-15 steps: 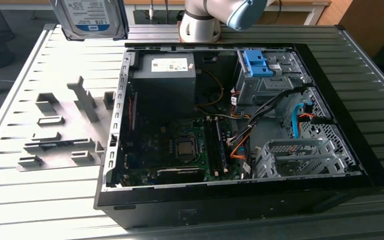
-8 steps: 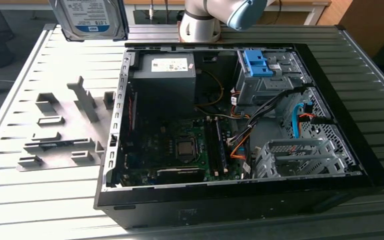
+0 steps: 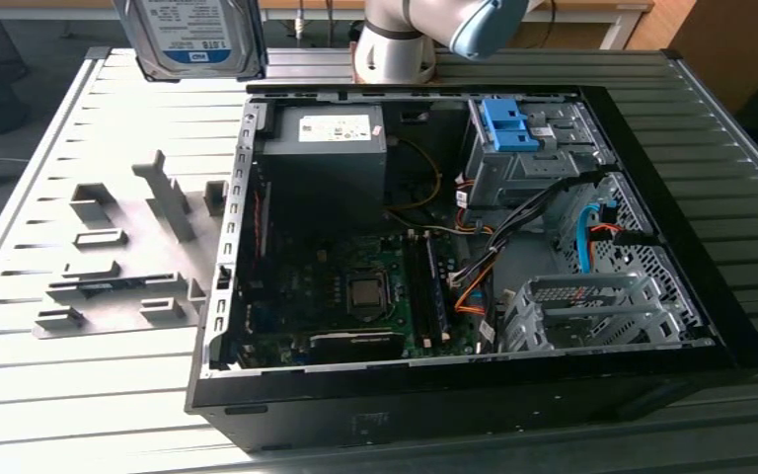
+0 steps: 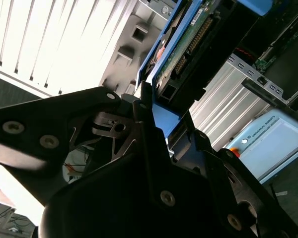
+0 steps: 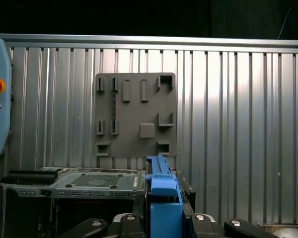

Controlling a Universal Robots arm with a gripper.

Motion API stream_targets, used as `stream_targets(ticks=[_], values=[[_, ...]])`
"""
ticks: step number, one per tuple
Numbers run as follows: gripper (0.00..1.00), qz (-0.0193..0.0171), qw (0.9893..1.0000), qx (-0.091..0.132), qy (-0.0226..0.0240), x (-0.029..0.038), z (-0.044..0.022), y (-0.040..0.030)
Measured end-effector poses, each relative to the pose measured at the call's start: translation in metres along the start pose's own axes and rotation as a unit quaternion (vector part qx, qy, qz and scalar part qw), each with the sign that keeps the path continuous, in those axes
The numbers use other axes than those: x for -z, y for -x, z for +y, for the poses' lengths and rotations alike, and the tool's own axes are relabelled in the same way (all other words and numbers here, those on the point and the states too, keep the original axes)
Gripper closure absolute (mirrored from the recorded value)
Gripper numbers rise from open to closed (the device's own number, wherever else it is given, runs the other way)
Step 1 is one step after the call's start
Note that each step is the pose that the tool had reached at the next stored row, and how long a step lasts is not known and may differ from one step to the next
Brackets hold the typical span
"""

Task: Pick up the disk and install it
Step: 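Pick up the disk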

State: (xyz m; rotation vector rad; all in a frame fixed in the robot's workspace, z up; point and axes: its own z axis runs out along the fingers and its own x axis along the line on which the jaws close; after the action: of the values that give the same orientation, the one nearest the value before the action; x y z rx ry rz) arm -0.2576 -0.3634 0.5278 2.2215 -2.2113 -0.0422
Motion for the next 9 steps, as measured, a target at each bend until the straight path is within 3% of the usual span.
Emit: stream_targets(ticks=[9], values=[[0.64,0.0000,1.0000,0.000,0.0000,0.0001,-0.0022,0.0000]])
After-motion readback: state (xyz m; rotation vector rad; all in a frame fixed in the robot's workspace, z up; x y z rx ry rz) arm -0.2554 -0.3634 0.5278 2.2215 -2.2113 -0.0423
